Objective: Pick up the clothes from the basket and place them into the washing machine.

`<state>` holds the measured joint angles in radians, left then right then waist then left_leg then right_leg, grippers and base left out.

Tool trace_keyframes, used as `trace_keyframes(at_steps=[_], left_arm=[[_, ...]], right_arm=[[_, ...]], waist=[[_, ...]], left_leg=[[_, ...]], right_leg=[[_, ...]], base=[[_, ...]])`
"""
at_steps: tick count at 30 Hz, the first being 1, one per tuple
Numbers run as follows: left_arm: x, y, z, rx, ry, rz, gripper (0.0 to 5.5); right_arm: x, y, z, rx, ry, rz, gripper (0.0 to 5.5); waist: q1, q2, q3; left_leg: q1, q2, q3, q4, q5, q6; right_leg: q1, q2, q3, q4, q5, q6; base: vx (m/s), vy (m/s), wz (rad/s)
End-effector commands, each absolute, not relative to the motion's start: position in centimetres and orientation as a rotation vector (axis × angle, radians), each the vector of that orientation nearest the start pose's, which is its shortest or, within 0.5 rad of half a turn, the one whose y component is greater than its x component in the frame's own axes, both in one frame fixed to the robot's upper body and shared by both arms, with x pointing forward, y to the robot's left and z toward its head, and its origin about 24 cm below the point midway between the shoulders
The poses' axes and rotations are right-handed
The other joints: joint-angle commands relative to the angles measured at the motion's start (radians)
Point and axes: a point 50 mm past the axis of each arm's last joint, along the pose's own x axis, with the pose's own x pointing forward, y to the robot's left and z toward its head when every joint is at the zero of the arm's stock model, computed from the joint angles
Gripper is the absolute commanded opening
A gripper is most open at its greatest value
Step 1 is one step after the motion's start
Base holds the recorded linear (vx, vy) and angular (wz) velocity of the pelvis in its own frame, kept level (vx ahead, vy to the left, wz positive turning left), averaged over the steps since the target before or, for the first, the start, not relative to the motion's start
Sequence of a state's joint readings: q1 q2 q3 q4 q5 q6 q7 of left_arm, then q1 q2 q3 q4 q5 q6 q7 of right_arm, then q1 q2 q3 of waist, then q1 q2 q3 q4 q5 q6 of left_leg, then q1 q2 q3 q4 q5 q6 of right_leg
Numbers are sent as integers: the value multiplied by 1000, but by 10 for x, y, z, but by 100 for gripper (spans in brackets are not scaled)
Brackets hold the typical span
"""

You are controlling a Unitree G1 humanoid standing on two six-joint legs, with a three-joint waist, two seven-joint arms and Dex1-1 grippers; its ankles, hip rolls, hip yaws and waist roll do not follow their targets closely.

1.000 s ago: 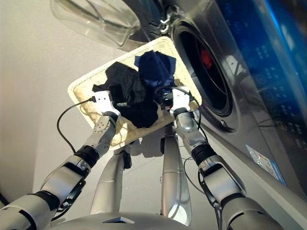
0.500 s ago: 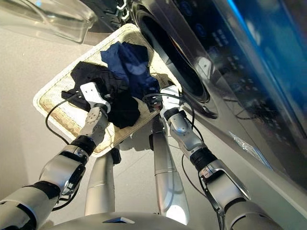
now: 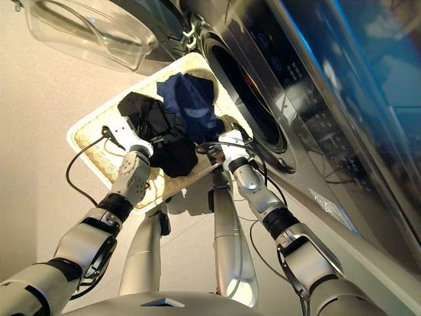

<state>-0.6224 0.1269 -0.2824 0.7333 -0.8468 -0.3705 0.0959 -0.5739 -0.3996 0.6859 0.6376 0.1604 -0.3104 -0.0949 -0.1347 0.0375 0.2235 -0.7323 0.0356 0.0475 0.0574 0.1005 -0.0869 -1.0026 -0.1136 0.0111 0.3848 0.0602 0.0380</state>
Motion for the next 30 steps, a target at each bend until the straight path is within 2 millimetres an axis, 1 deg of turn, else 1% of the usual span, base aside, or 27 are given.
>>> trace_keyframes(at_steps=[1,3,6,9,12,14,17,20,21,23,25,26,27,28,30], left_arm=[[354,111,112,-604,-287,-142,0],[350,103,113,-635,-291,-190,0],[346,94,119,-693,-306,-231,0],[339,80,128,-779,-326,-290,0],[331,71,136,-849,-340,-346,0],[325,66,138,-881,-339,-393,0],[313,55,143,-926,-333,-487,0],[301,46,145,-955,-318,-568,0],[298,44,145,-961,-313,-591,0],[292,44,147,-966,-314,-619,0],[288,44,149,-974,-312,-643,0],[285,43,148,-980,-306,-655,0],[283,43,148,-980,-303,-663,0],[282,44,148,-979,-302,-675,0],[280,45,148,-985,-301,-673,0]], right_arm=[[330,-85,64,-650,-231,593,550],[330,-73,65,-704,-245,657,550],[330,-59,70,-728,-278,694,550],[334,-45,75,-750,-305,695,550],[339,-35,79,-779,-328,668,550],[343,-33,83,-771,-333,635,550],[351,-26,87,-804,-330,599,550],[361,-23,96,-863,-350,536,550],[364,-24,100,-872,-357,505,550],[374,-31,113,-902,-379,420,550],[383,-39,127,-903,-393,328,550],[385,-39,130,-883,-388,315,550],[387,-40,131,-876,-376,304,244],[389,-42,135,-883,-382,284,0],[391,-42,140,-870,-388,269,0]], waist=[[24,43,-10],[42,50,-18],[61,59,-24],[80,67,-30],[97,75,-33],[106,79,-33],[127,88,-37],[146,96,-40],[151,98,-41],[161,103,-41],[170,108,-41],[174,109,-40],[178,111,-39],[182,112,-40],[184,113,-39]], left_leg=[[68,-18,-22,61,-86,14],[87,-21,-24,47,-80,13],[99,-24,-28,40,-75,14],[105,-27,-32,37,-72,15],[105,-29,-37,40,-69,15],[103,-32,-43,41,-66,15],[96,-35,-52,46,-63,17],[89,-37,-59,49,-60,17],[86,-38,-60,51,-59,17],[81,-40,-64,55,-58,18],[75,-41,-65,60,-57,18],[73,-42,-66,63,-57,19],[72,-43,-68,64,-57,19],[71,-44,-68,66,-58,19],[67,-45,-71,71,-58,19]], right_leg=[[68,-20,-48,-155,148,77],[81,-23,-51,-157,148,79],[92,-25,-52,-160,148,80],[101,-28,-55,-162,148,81],[101,-31,-56,-159,149,82],[102,-33,-56,-159,149,82],[99,-35,-57,-156,151,83],[95,-37,-58,-154,152,83],[93,-38,-59,-153,152,83],[90,-40,-61,-149,153,85],[87,-42,-62,-144,154,84],[85,-44,-63,-141,155,85],[85,-44,-63,-139,155,85],[83,-45,-63,-137,155,85],[81,-46,-63,-135,155,85]], base=[[0,0,0],[0,0,0],[0,0,0],[0,0,0],[-22,7,124],[0,0,0],[0,0,0],[0,0,0],[0,0,0],[0,0,0],[0,0,0],[0,0,0],[0,0,0],[0,0,0],[0,0,0]])
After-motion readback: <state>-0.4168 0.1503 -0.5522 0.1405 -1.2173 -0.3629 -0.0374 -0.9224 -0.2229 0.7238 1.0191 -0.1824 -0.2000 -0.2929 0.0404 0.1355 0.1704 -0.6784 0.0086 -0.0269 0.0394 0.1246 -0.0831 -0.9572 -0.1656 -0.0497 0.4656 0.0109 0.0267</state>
